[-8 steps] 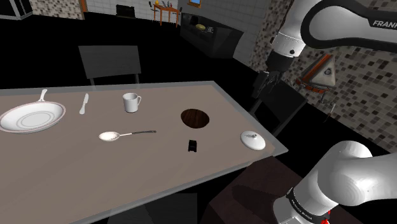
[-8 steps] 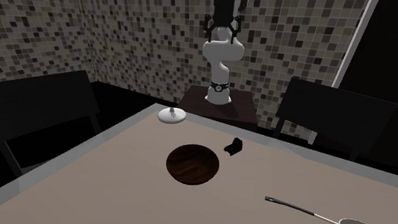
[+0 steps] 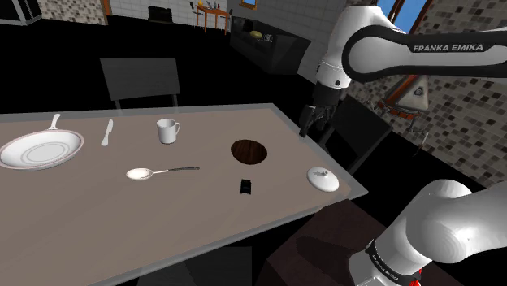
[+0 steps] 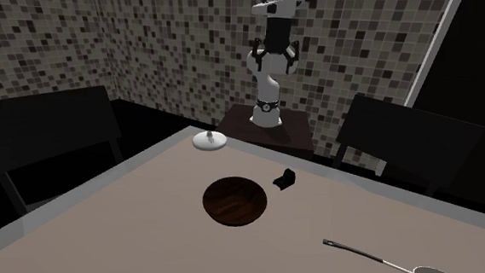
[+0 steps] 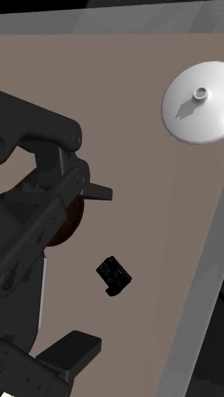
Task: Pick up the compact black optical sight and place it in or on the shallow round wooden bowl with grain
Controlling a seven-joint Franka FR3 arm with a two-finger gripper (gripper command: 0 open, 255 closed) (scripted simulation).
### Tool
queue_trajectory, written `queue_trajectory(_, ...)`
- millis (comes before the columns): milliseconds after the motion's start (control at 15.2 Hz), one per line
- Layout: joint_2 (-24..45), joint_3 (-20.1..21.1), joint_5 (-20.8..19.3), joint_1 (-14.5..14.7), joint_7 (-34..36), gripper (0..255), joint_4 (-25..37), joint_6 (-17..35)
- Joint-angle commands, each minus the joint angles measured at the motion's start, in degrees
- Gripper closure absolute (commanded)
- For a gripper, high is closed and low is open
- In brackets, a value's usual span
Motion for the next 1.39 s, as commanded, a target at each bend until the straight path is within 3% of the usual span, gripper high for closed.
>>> queue_trajectory(0,4.19,1.24,0.48,0.33,1.56,0,-0.08,3.15)
queue_trajectory(660,26.22,5.41,0.16,1.1,8.24,0,4.93,14.38)
queue_trajectory(1320,49.81,6.8,-2.83,3.11,15.04,0,16.36,20.56)
